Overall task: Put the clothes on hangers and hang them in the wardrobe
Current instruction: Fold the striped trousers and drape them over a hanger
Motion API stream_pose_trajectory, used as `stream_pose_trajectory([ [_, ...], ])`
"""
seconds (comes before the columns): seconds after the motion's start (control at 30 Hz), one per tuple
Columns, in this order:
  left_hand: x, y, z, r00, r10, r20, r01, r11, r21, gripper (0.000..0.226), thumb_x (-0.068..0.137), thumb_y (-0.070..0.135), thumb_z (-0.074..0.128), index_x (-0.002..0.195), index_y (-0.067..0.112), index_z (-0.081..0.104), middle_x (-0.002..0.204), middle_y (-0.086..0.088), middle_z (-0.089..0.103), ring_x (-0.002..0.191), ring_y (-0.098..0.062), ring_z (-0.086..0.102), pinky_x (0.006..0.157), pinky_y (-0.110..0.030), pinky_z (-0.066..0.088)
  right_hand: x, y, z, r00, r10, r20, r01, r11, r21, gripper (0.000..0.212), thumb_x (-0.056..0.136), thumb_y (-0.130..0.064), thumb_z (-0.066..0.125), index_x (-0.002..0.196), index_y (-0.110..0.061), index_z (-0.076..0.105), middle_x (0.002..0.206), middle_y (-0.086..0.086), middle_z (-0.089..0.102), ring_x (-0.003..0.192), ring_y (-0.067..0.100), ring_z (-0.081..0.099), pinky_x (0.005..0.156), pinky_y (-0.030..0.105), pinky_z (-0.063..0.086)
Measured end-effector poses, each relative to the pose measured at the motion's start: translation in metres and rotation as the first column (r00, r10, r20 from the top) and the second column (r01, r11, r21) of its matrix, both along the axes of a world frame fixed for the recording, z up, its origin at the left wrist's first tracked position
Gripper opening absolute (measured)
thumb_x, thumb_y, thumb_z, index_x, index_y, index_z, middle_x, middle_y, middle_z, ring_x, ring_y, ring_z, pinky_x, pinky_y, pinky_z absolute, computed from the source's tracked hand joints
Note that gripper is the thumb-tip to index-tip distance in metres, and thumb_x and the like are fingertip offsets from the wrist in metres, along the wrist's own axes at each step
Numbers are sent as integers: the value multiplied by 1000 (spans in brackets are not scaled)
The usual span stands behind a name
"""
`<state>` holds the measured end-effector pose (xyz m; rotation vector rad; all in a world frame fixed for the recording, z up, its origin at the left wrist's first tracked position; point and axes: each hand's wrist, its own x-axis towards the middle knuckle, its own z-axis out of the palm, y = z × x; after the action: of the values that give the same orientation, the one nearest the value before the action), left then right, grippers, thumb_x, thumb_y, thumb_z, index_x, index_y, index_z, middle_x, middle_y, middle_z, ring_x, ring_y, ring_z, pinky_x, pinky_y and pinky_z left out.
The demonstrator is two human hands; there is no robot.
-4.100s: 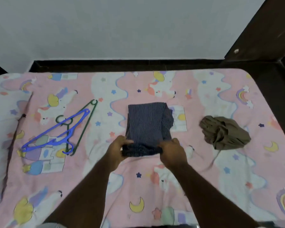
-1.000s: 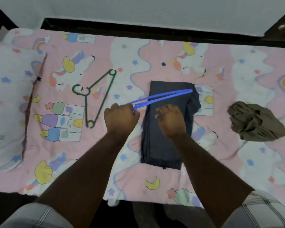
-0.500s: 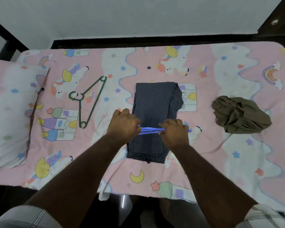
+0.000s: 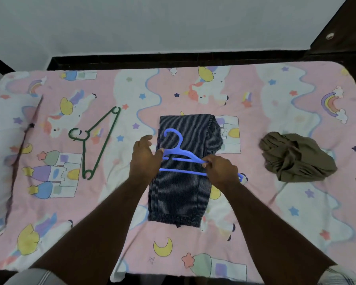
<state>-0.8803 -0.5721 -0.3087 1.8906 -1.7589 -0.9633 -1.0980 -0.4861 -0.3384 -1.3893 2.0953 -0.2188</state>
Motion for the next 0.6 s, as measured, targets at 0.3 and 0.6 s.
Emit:
stream_pose_trajectory([
  [0.3,-4,-45,-77,998,-68,-6,68,975,210,24,94,18,63,118,19,65,113,1,64,92,-18,63,76,-32,51,-35,-86,-48,992,-12,129,1,996,87,14,99,-28,54,95,-28,67,85,-3,68,83,23,63,84,42,53],
  [0.6,-54,-42,-88,850,229,-473,117,795,596,9,95,30,69,96,24,63,97,-5,68,88,-17,67,81,-38,55,-23,-93,-83,965,-16,263,43,994,-98,17,97,-17,62,109,-16,74,86,-4,67,72,9,58,62,15,39],
])
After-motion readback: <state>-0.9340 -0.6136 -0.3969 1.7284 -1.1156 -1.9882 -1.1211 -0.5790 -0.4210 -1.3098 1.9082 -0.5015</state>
